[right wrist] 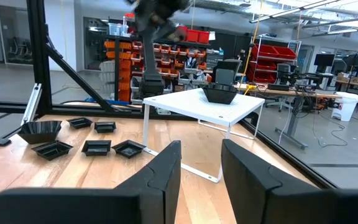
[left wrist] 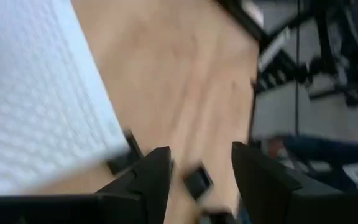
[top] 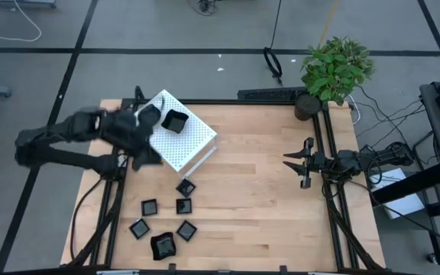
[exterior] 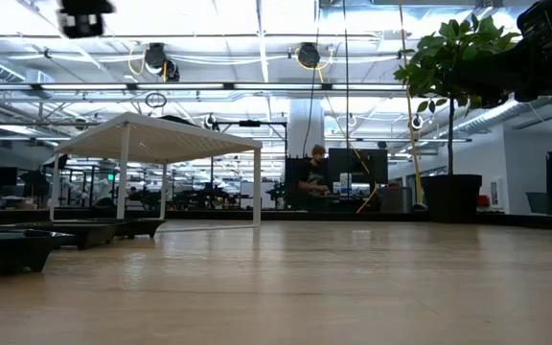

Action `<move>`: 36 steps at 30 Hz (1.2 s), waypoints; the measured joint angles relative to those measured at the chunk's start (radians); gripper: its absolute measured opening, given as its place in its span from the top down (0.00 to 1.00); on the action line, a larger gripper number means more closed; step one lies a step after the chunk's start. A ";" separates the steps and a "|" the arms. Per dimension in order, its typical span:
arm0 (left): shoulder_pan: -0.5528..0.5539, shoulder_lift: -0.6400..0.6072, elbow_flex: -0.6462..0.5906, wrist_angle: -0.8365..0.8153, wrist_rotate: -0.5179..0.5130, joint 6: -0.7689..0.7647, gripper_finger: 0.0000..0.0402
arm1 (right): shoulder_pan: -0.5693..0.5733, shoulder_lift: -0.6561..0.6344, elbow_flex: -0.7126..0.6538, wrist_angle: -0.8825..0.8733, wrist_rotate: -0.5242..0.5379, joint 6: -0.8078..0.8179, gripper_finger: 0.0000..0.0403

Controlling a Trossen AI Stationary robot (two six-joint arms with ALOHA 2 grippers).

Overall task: Pick & Place Mini shaped plates
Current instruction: Stack the black distorted square plate on top of the black distorted square plate on the shelf

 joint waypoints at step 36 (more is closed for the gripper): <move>-0.951 0.944 0.460 -0.258 -0.306 -0.511 0.57 | 0.000 0.000 0.000 0.000 0.000 0.000 0.75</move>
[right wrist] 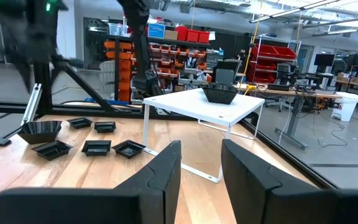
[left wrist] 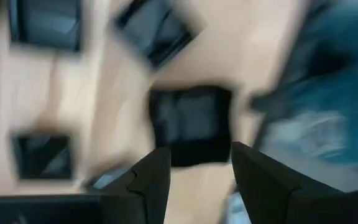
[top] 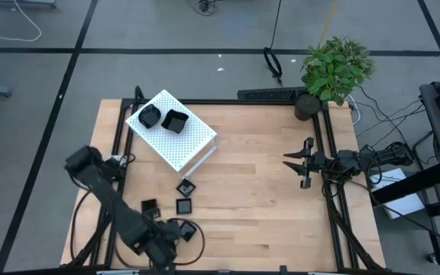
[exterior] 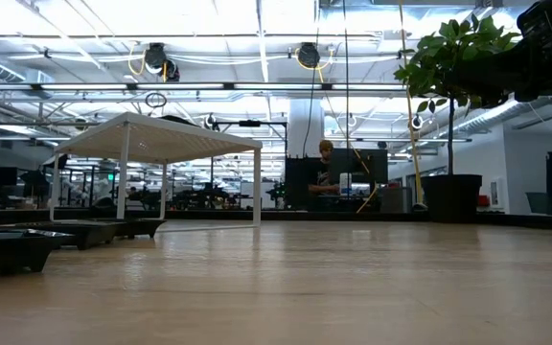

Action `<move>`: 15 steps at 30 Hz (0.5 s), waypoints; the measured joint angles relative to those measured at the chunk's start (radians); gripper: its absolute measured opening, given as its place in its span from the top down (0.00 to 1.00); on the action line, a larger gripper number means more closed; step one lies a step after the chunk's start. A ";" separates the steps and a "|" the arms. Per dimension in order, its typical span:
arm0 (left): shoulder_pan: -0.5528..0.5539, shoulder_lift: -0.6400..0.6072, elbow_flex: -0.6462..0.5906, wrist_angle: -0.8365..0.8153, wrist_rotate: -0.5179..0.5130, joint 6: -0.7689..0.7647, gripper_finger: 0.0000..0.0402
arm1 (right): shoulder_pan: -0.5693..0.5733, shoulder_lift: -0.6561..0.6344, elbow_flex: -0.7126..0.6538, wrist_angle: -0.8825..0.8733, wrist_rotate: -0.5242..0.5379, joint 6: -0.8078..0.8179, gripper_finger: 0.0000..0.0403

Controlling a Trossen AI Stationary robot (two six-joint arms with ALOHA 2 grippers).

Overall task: Pick & Place Mini shaped plates
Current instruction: Stack the black distorted square plate on top of the black distorted square plate on the shelf

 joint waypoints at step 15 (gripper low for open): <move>-0.025 0.097 -0.116 0.046 -0.060 0.022 0.56 | 0.000 0.000 0.000 0.000 0.000 0.000 0.75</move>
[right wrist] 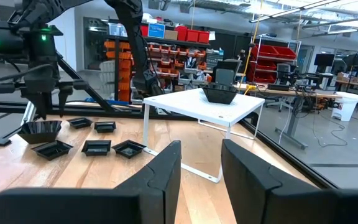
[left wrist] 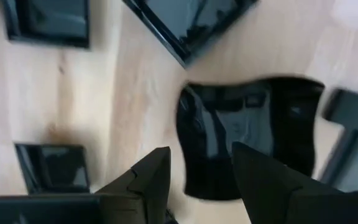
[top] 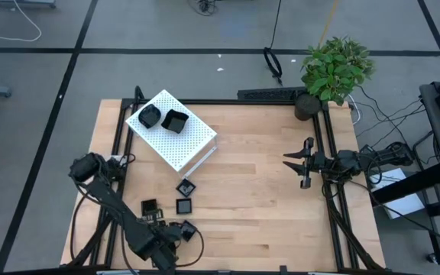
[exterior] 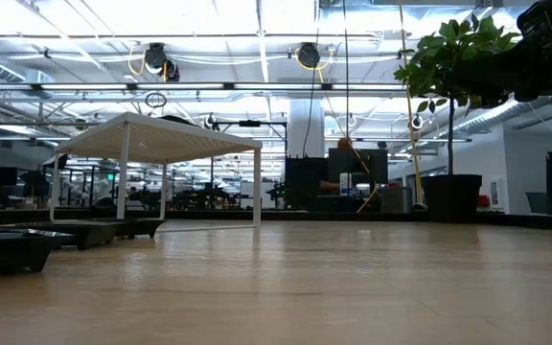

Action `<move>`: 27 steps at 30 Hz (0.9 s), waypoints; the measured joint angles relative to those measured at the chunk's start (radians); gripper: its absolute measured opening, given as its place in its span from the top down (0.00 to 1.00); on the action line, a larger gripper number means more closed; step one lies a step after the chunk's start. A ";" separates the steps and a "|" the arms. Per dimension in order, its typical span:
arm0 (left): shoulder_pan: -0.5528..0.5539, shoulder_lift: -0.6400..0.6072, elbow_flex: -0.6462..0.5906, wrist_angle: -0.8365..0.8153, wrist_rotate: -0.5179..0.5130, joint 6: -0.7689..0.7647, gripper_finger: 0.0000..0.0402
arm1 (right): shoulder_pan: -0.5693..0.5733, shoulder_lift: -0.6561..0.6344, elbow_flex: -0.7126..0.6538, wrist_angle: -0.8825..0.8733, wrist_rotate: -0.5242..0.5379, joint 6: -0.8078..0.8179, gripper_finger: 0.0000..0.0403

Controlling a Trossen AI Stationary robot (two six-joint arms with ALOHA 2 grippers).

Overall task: Pick & Place Mini shaped plates
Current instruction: Stack the black distorted square plate on top of the black distorted square plate on the shelf

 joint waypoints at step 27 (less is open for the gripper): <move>0.031 0.000 -0.152 0.209 0.029 0.015 0.71 | 0.000 0.000 0.000 0.000 0.000 0.000 0.75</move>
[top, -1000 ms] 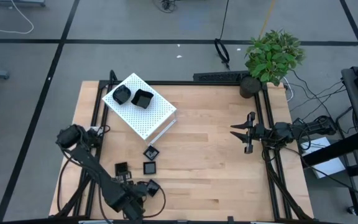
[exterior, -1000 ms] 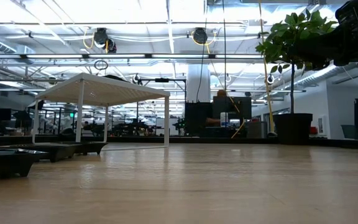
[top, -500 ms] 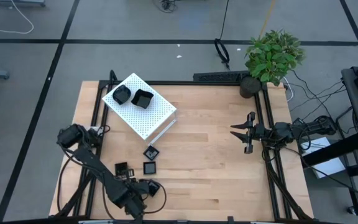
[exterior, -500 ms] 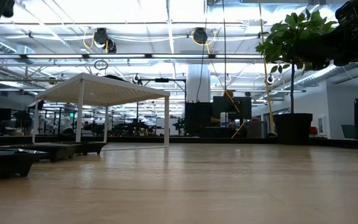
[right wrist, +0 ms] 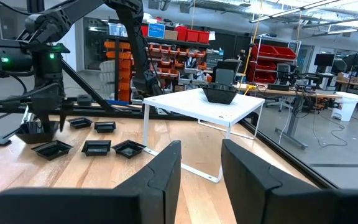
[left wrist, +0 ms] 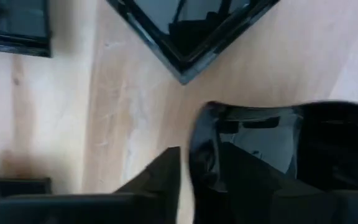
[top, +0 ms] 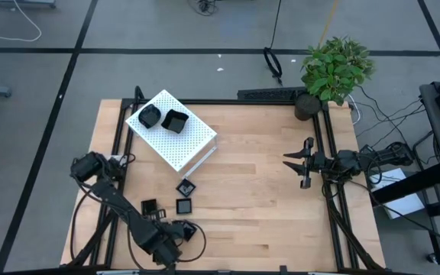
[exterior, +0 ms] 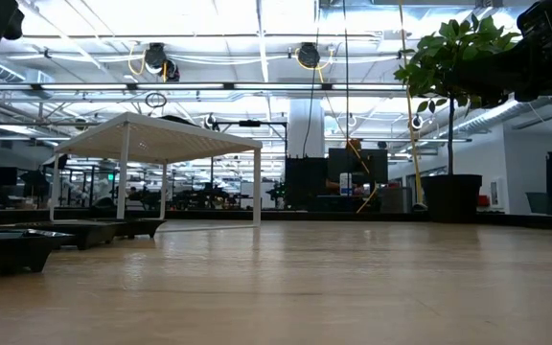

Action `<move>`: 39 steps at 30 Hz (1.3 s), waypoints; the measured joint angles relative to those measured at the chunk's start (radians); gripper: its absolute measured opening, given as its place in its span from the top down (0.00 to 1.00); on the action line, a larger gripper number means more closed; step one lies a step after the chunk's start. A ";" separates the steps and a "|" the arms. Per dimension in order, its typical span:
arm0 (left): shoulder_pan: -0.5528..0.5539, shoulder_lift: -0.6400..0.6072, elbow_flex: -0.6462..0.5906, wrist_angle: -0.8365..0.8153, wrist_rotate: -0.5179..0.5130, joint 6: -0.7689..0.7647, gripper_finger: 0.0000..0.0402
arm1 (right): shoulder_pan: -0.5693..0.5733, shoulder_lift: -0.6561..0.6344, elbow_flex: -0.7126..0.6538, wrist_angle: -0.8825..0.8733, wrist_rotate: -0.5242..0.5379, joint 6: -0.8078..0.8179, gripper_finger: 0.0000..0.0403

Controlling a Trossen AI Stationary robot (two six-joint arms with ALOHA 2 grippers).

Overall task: Pick & Place Mini shaped plates
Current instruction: Stack the black distorted square plate on top of the black distorted square plate on the shelf

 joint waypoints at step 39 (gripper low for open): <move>0.970 -0.875 0.033 -0.238 -0.481 0.143 0.99 | 0.000 0.000 0.000 0.000 0.000 0.000 0.75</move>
